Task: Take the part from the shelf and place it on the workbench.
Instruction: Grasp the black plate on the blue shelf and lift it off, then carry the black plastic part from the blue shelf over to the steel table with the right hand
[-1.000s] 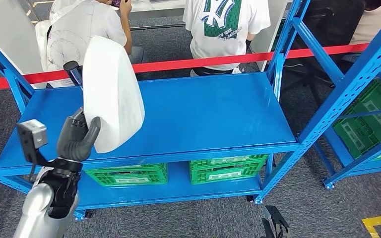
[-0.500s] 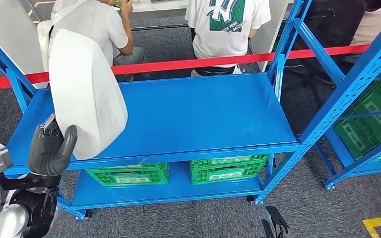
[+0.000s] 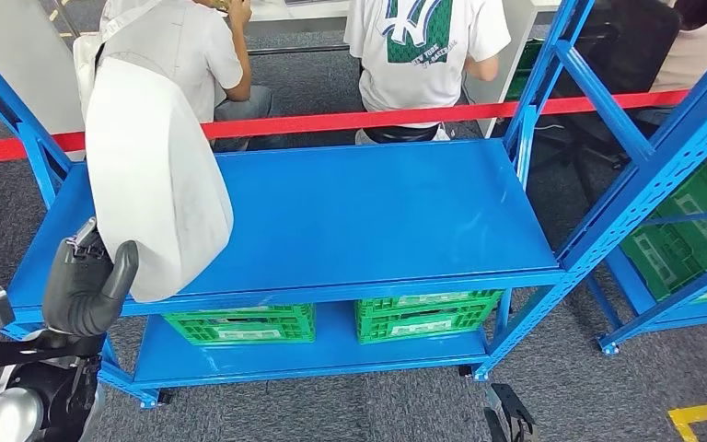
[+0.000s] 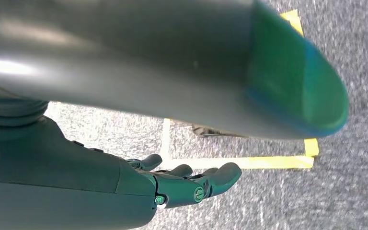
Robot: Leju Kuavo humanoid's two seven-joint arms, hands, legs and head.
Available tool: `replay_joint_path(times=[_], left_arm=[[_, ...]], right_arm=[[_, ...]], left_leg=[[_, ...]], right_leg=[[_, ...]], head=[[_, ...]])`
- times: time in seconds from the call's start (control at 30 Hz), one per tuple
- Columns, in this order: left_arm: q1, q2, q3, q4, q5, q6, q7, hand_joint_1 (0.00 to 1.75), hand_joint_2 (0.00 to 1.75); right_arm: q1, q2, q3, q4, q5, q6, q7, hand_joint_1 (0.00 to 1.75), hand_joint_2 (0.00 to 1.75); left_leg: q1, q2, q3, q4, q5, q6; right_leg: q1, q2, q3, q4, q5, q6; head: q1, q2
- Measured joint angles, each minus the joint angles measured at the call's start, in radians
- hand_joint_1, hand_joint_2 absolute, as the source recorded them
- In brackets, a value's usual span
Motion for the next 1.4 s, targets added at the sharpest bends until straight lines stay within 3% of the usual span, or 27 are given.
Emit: replay_joint_path(times=[0.07,0.1,0.13,0.23,0.27,0.4,0.47,0.57,0.6,0.63,0.67,0.73,0.77,0.8,0.9,0.93,1.0,1.07,1.1,1.13,1.17,1.23,1.3,1.4], left_arm=[[0.000,0.000,0.000,0.003,-0.002,-0.010,0.000,1.75,1.75],[0.001,0.000,0.000,0.004,-0.002,-0.012,-0.001,1.75,1.75],[0.002,0.000,0.000,0.004,-0.002,-0.014,-0.001,1.75,1.75],[0.008,0.001,0.000,0.002,-0.002,-0.023,-0.002,1.75,1.75],[0.009,0.001,0.000,0.001,-0.002,-0.025,-0.003,1.75,1.75],[0.014,0.003,-0.001,-0.006,-0.003,-0.030,-0.004,1.75,1.75],[0.017,0.003,-0.001,-0.008,-0.006,-0.032,-0.003,1.75,1.75],[0.018,0.002,-0.003,-0.008,-0.010,-0.043,-0.001,1.75,1.75],[0.018,0.002,-0.004,-0.006,-0.012,-0.048,-0.001,1.75,1.75],[0.018,0.002,-0.004,-0.005,-0.013,-0.053,-0.002,1.75,1.75],[0.017,0.002,-0.004,-0.005,-0.014,-0.058,-0.003,1.75,1.75],[0.016,0.003,-0.004,-0.004,-0.012,-0.066,-0.008,1.75,1.75],[0.017,0.003,-0.004,-0.004,-0.010,-0.068,-0.013,1.75,1.75],[0.019,0.005,-0.003,-0.004,-0.007,-0.069,-0.019,1.75,1.75],[0.030,0.012,0.001,-0.004,-0.002,-0.070,-0.031,1.75,1.75],[0.032,0.013,0.001,-0.005,-0.001,-0.070,-0.032,1.75,1.75],[0.035,0.014,0.002,-0.007,-0.001,-0.070,-0.033,1.75,1.75],[0.039,0.014,0.002,-0.008,-0.004,-0.069,-0.032,1.75,1.75],[0.041,0.014,0.002,-0.008,-0.007,-0.067,-0.030,1.75,1.75],[0.042,0.014,0.002,-0.008,-0.010,-0.066,-0.029,1.75,1.75],[0.042,0.014,0.002,-0.007,-0.013,-0.064,-0.028,1.75,1.75],[0.042,0.014,0.002,-0.007,-0.016,-0.064,-0.028,1.75,1.75],[0.040,0.015,0.001,-0.006,-0.017,-0.064,-0.026,1.75,1.75],[0.033,0.015,-0.001,-0.001,-0.023,-0.064,-0.024,1.75,1.75]], right_arm=[[0.000,0.000,0.000,0.000,-0.002,0.000,0.000,0.00,0.00],[0.001,0.000,0.000,0.000,-0.002,0.001,0.000,0.00,0.00],[0.001,-0.001,0.000,0.000,-0.003,0.002,0.000,0.00,0.00],[-0.001,-0.003,0.000,0.000,-0.004,0.006,-0.001,0.00,0.00],[-0.002,-0.004,0.000,0.000,-0.004,0.006,-0.001,0.00,0.00],[-0.003,-0.003,0.000,0.000,-0.005,0.006,0.003,0.00,0.00],[-0.003,-0.002,0.000,0.000,-0.006,0.003,0.007,0.00,0.00],[-0.003,0.000,0.000,0.000,-0.008,-0.005,0.012,0.00,0.00],[-0.003,0.001,0.000,0.000,-0.009,-0.008,0.013,0.00,0.00],[-0.003,0.002,0.000,0.000,-0.009,-0.012,0.014,0.00,0.00],[-0.003,0.004,0.000,0.000,-0.010,-0.015,0.015,0.00,0.00],[-0.003,0.006,0.000,0.000,-0.010,-0.019,0.017,0.00,0.00],[-0.003,0.006,0.000,0.000,-0.010,-0.020,0.016,0.00,0.00],[-0.003,0.006,0.000,0.000,-0.009,-0.019,0.015,0.00,0.00],[0.000,0.006,0.000,0.000,-0.005,-0.014,0.013,0.00,0.00],[0.001,0.006,0.000,0.000,-0.004,-0.012,0.013,0.00,0.00],[0.001,0.006,0.000,0.000,-0.002,-0.011,0.014,0.00,0.00],[0.000,0.006,0.000,0.000,-0.001,-0.011,0.014,0.00,0.00],[0.000,0.006,0.000,0.000,-0.001,-0.012,0.015,0.00,0.00],[0.000,0.006,0.000,0.000,-0.002,-0.012,0.016,0.00,0.00],[-0.001,0.006,0.000,0.000,-0.002,-0.013,0.017,0.00,0.00],[-0.005,0.006,0.000,0.000,-0.003,-0.014,0.018,0.00,0.00],[-0.008,0.006,-0.001,0.000,-0.008,-0.015,0.018,0.00,0.00],[-0.008,0.007,-0.004,0.001,-0.018,-0.014,0.018,0.00,0.00]], left_leg=[[-0.002,0.002,-0.007,0.005,0.001,0.001],[-0.002,0.002,-0.012,0.010,0.002,0.001],[-0.002,0.002,-0.017,0.015,0.002,0.000],[-0.003,0.000,-0.032,0.035,0.005,-0.011],[-0.004,-0.002,-0.036,0.039,0.007,-0.017],[-0.001,-0.005,-0.042,0.033,0.018,-0.049],[0.003,-0.002,-0.064,0.084,-0.033,-0.061],[0.009,0.004,-0.116,0.267,-0.159,-0.075],[0.010,0.005,-0.116,0.301,-0.178,-0.077],[0.011,0.005,-0.094,0.294,-0.178,-0.078],[0.011,0.006,-0.049,0.245,-0.163,-0.078],[0.009,0.007,0.063,0.090,-0.128,-0.072],[0.007,0.006,0.099,0.032,-0.118,-0.066],[0.004,0.006,0.115,0.004,-0.115,-0.060],[0.000,0.006,0.104,0.002,-0.097,-0.035],[0.000,0.007,0.099,0.000,-0.088,-0.025],[0.003,0.010,0.081,-0.002,-0.068,-0.010],[0.000,0.010,0.056,0.003,-0.051,-0.003],[-0.001,0.010,0.042,0.006,-0.043,-0.003],[-0.003,0.010,0.027,0.011,-0.035,-0.003],[-0.004,0.009,0.013,0.016,-0.029,-0.004],[-0.005,0.009,-0.011,0.029,-0.018,-0.009],[-0.006,0.009,-0.024,0.038,-0.009,-0.019],[-0.004,0.008,-0.028,0.036,0.010,-0.039]], right_leg=[[0.003,0.000,-0.042,0.108,-0.047,-0.002],[0.003,0.000,-0.042,0.117,-0.044,-0.003],[0.004,-0.001,-0.022,0.088,-0.026,-0.004],[0.007,-0.002,0.075,-0.084,0.040,-0.013],[0.009,-0.001,0.087,-0.112,0.049,-0.018],[0.013,-0.003,0.072,-0.121,0.076,-0.047],[0.008,-0.006,0.059,-0.127,0.094,-0.058],[0.006,-0.009,0.027,-0.127,0.118,-0.061],[0.006,-0.010,0.015,-0.127,0.126,-0.059],[0.006,-0.010,0.005,-0.127,0.134,-0.057],[0.004,-0.011,-0.004,-0.127,0.142,-0.054],[0.003,-0.011,-0.015,-0.127,0.156,-0.045],[0.003,-0.010,-0.017,-0.127,0.162,-0.038],[0.004,-0.010,-0.018,-0.128,0.168,-0.032],[0.002,-0.010,-0.019,-0.134,0.183,-0.011],[0.002,-0.009,-0.025,-0.125,0.169,-0.006],[0.002,-0.009,-0.053,-0.051,0.095,-0.003],[0.006,-0.008,-0.090,0.076,0.009,-0.002],[0.008,-0.008,-0.096,0.125,-0.011,-0.003],[0.010,-0.008,-0.087,0.142,-0.012,-0.005],[0.012,-0.008,-0.059,0.123,0.003,-0.008],[0.016,-0.008,0.041,-0.007,0.035,-0.018],[0.022,-0.007,0.107,-0.109,0.044,-0.026],[0.025,-0.007,0.106,-0.131,0.056,-0.042]], head=[[0.001,0.000],[0.001,0.000],[0.001,0.000],[0.001,0.000],[0.000,0.000],[-0.002,0.000],[-0.007,0.000],[-0.012,0.000],[-0.012,0.000],[-0.012,0.000],[-0.012,0.000],[-0.012,0.000],[-0.012,0.000],[-0.012,0.000],[-0.011,0.000],[-0.011,0.000],[-0.009,0.000],[-0.008,0.000],[-0.008,0.000],[-0.008,0.000],[-0.008,0.000],[-0.008,0.000],[-0.008,0.000],[-0.008,0.000]])
